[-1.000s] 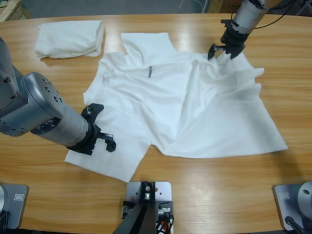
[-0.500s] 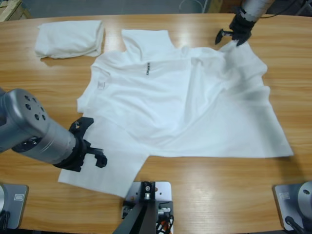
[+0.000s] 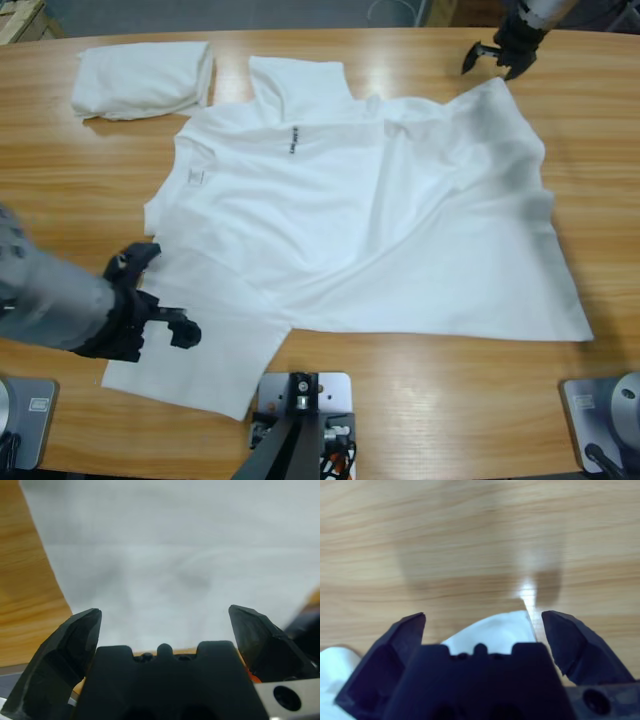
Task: Fold clothes
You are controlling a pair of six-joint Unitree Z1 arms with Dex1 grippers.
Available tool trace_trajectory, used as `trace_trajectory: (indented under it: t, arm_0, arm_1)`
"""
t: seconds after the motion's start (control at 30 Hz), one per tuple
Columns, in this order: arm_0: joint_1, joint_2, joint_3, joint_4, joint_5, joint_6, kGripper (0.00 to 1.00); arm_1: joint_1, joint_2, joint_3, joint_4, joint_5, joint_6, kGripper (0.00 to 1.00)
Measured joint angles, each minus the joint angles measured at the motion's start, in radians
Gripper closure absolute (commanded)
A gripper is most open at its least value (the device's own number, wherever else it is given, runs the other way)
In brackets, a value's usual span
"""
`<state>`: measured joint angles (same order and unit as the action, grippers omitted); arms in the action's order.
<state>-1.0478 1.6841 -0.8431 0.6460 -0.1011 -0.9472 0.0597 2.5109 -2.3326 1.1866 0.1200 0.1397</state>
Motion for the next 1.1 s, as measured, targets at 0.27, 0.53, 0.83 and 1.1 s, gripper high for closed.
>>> trace_trajectory:
  t: [0.27,0.53,0.83,1.1]
  arm_0:
    - [0.008,-0.206,0.063,-0.031,0.062,-0.106,0.009]
    - [0.012,-0.335,0.257,-0.058,-0.008,-0.306,0.127]
    - [0.011,-0.409,0.552,-0.481,-0.045,-0.535,0.216]
    - [0.002,-0.369,0.592,-0.647,-0.061,-0.546,0.344]
  arm_1:
    - [0.05,-0.385,0.407,-0.073,0.137,-0.087,0.0]
    - [0.247,-0.809,1.213,-0.538,0.105,0.188,0.0]
    - [0.313,-0.947,1.462,-0.742,0.066,0.331,0.004]
    - [0.314,-1.009,1.508,-0.76,0.059,0.333,0.004]
